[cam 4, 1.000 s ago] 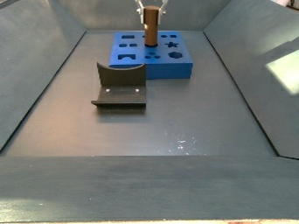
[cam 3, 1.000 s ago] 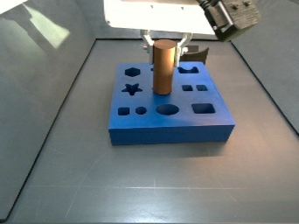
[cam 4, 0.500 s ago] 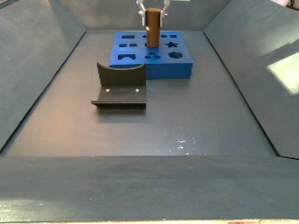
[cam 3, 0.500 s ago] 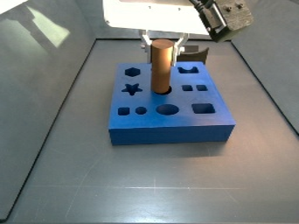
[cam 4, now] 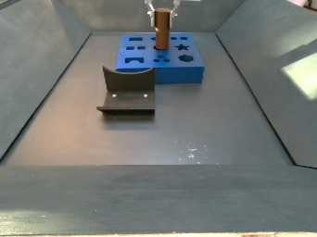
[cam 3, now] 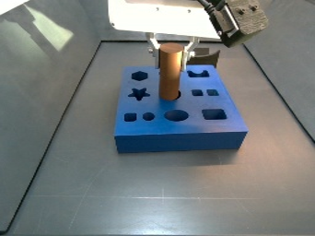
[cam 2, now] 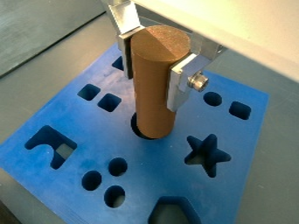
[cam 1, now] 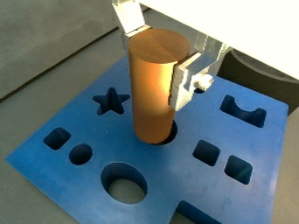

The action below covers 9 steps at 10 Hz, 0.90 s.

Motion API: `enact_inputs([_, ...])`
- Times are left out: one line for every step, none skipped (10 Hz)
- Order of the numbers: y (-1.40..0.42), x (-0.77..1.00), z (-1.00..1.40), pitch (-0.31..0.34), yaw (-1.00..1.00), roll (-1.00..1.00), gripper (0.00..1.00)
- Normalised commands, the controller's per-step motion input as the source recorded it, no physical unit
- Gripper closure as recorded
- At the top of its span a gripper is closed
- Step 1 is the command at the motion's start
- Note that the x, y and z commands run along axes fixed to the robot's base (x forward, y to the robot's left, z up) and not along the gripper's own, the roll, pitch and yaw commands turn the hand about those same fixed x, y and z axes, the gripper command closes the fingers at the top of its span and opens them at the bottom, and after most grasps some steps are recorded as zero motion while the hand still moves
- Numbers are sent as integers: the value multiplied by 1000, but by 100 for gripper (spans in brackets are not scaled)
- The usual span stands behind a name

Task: Pick up the round object. Move to above the board. Insert the round object.
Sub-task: Insert the round object.

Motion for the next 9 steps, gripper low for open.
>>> enact_inputs([0,386,-577,209,-77,0,100])
enact_inputs([46,409,-589,220,-91,0,100])
enact_inputs([117,286,-626,146,-71,0,100])
enact_inputs([140,14,-660,0,-86,-6,100])
enact_inputs([3,-89,-486,0,-126,-74,100])
enact_inputs([0,-211,-403,-9,-129,-83,100])
enact_inputs([9,-357,-411,-14,-109,-134,100])
enact_inputs([14,-391,-500,20,-100,-134,100])
enact_inputs([100,-274,-454,0,-80,-111,100])
